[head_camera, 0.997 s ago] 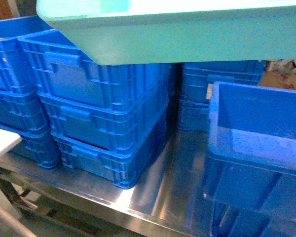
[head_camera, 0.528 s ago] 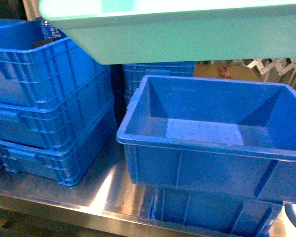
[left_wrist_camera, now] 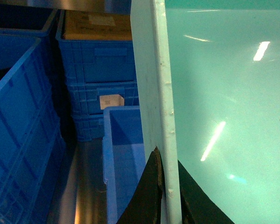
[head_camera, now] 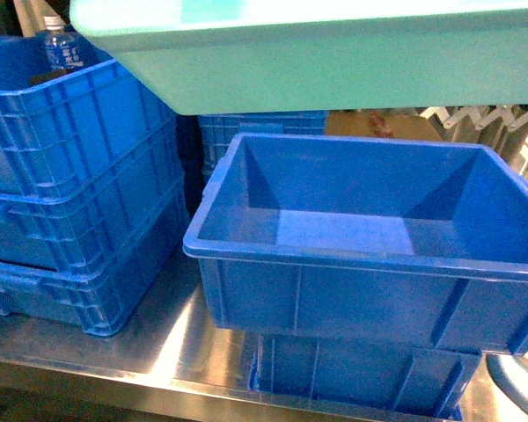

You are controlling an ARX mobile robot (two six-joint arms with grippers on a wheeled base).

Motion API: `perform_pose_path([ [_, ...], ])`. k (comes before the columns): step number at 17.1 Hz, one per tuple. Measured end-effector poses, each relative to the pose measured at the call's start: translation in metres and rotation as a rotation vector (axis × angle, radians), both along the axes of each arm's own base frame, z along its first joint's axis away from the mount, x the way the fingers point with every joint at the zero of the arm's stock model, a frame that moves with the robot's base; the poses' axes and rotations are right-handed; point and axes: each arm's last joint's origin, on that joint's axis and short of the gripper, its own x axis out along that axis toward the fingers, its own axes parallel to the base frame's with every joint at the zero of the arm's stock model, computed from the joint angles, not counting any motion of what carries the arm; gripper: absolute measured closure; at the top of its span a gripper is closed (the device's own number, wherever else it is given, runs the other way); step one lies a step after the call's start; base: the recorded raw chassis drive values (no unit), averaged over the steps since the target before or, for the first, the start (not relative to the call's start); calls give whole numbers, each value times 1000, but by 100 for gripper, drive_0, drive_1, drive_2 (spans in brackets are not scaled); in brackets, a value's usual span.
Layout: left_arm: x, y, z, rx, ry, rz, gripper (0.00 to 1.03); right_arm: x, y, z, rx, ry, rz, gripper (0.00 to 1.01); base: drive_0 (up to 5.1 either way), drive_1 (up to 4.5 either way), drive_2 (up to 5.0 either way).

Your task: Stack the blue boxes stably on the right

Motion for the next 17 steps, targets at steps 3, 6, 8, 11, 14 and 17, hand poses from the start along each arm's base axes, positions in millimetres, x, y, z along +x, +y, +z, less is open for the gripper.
perform_pose_path([
  [3,0,0,0,0,0,0,101,0,0,0,0,-1,0,95,-178,-178,-178],
  [6,0,0,0,-1,-2,-1,101,0,0,0,0,1,-1,95,-116,-116,-116],
  [8,0,0,0,-1,-2,-1,101,0,0,0,0,1,-3,95,15,222,-192],
  [11,-1,0,2,-3,-9,0,101,-1,0,1,0,-10,0,95,3,416,-411],
  [14,-1,0,1,-2,-5,0,101,-1,0,1,0,-5,0,95,-10,404,-424],
  [17,-1,0,1,-2,-3,0,101,0,0,1,0,-3,0,95,-20,393,-433],
])
